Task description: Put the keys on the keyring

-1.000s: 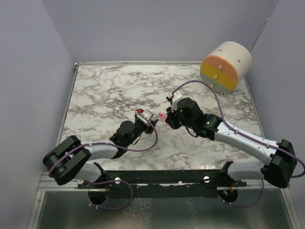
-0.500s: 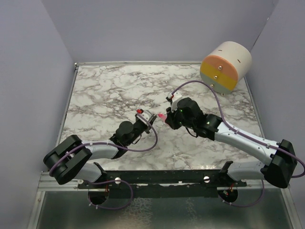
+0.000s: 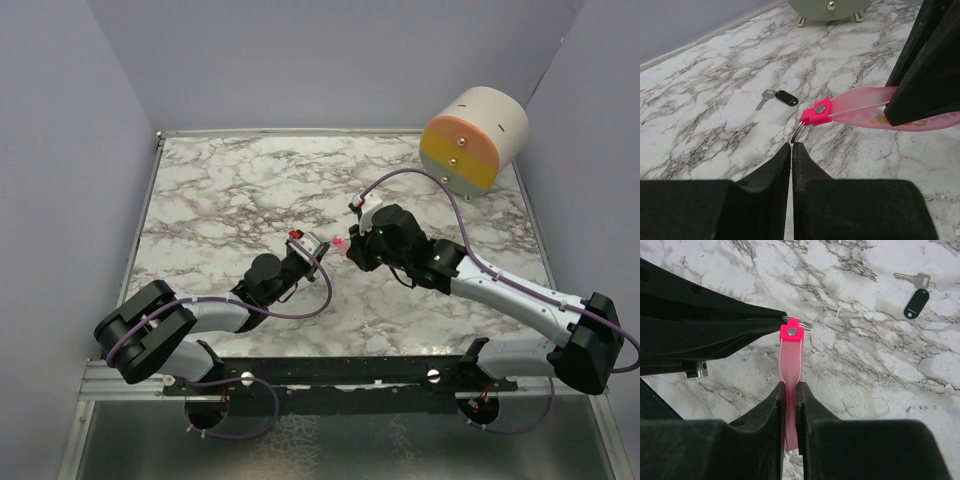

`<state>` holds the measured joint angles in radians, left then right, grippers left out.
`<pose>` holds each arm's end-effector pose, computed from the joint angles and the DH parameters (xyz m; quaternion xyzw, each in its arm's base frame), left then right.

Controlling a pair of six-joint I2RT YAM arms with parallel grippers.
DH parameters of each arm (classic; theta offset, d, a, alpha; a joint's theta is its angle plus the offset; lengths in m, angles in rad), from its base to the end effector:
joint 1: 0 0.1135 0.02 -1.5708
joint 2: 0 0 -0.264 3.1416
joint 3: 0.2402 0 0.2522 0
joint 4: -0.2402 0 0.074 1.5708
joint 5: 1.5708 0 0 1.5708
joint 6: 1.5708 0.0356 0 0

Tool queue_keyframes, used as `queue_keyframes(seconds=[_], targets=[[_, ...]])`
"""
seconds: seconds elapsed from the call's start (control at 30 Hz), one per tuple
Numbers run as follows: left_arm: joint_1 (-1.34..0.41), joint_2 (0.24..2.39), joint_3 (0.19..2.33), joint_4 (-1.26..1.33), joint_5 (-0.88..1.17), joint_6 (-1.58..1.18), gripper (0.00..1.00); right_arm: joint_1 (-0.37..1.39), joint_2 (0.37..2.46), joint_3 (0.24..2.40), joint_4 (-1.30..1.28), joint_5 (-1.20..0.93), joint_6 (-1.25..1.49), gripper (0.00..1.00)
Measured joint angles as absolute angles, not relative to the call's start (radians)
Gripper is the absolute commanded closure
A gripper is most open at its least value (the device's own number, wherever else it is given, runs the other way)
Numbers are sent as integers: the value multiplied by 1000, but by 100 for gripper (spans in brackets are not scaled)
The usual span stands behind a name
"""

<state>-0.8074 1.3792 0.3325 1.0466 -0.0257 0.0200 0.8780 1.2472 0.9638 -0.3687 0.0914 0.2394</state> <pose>0.1762 -0.1828 0.1906 0.2759 0.6511 -0.2628 0.6564 0.1781 0.2095 0.2865 -0.2618 0.8565 0.2001 0.3973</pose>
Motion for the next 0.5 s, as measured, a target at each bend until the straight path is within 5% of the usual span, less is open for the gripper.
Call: queue_keyframes(seconds=[0.13,0.5], targets=[[-807,1379,332,1047,-26,21,76,878,1247,964,-370,91,239,88],[-807,1379,332,1047,-20,22,77,878,1247,964,-371,88,239,88]])
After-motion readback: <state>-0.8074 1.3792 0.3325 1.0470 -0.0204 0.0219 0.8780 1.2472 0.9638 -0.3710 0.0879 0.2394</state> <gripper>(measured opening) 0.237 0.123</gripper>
